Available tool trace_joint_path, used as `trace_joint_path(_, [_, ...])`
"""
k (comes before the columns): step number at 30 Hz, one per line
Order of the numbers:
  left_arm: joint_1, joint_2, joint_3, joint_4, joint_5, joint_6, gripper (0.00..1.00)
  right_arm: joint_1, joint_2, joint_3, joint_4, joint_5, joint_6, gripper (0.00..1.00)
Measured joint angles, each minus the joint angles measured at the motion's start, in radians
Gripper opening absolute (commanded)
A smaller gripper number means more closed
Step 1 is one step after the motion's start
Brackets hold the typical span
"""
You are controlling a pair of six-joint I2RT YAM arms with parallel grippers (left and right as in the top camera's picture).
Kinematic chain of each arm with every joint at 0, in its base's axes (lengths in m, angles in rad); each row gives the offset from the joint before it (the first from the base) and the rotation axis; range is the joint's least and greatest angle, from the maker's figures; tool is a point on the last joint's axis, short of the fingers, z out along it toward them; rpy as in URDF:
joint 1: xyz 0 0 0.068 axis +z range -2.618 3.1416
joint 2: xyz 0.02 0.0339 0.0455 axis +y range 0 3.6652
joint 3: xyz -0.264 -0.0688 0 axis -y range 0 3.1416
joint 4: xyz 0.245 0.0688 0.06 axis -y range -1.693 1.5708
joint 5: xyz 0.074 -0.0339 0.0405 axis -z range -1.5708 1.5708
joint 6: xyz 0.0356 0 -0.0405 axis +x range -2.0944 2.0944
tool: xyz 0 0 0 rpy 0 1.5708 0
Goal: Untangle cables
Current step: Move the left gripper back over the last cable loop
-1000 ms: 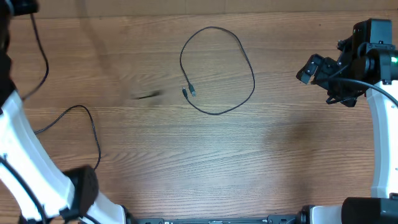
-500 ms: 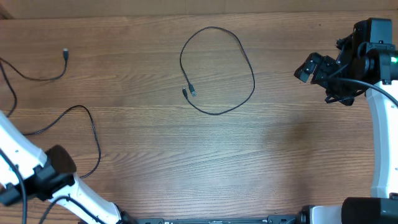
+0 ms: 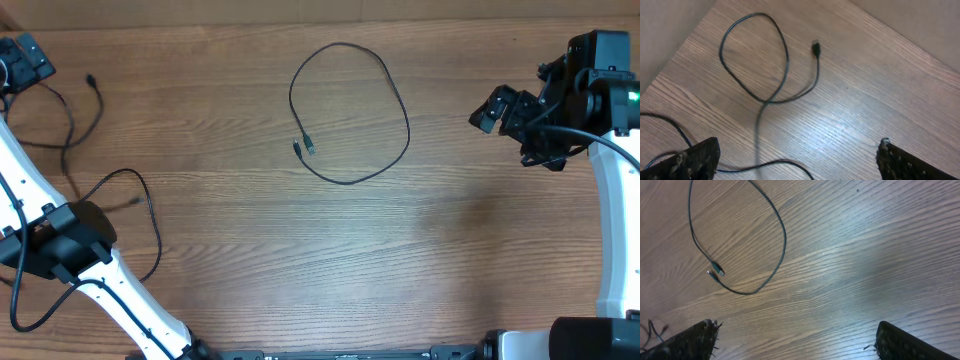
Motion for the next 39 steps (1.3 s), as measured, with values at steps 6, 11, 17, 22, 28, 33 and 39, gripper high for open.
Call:
trace_joint_path(6, [-0.006, -0.006, 0.0, 0.002, 0.11, 0.006, 1.0, 0.0, 0.0, -0.001, 0.002, -0.004, 0.0, 1.0])
trace_joint_path(11, [-0.097, -0.031, 0.0, -0.033, 0.27, 0.052, 1.0, 0.0, 0.0, -0.001, 0.006, -0.005, 0.0, 1.0])
trace_joint_path(17, [-0.383, -0.037, -0.029, -0.074, 0.289, 0.113, 1.0, 0.0, 0.0, -0.001, 0.006, -0.005, 0.0, 1.0])
trace_joint_path(22, [-0.605, -0.022, -0.112, -0.031, 0.19, 0.094, 1.0, 0.0, 0.0, -0.001, 0.007, -0.005, 0.0, 1.0])
trace_joint_path(28, [-0.783, 0.073, -0.183, 0.074, 0.106, -0.003, 0.99, 0.0, 0.0, -0.001, 0.006, -0.004, 0.0, 1.0])
trace_joint_path(33, [-0.845, 0.177, -0.195, 0.132, 0.081, -0.09, 1.0, 0.0, 0.0, -0.001, 0.007, -0.005, 0.0, 1.0])
trace_joint_path(39, [-0.858, 0.251, -0.196, 0.183, 0.07, -0.151, 1.0, 0.0, 0.0, -0.001, 0.007, -0.004, -0.012, 1.0])
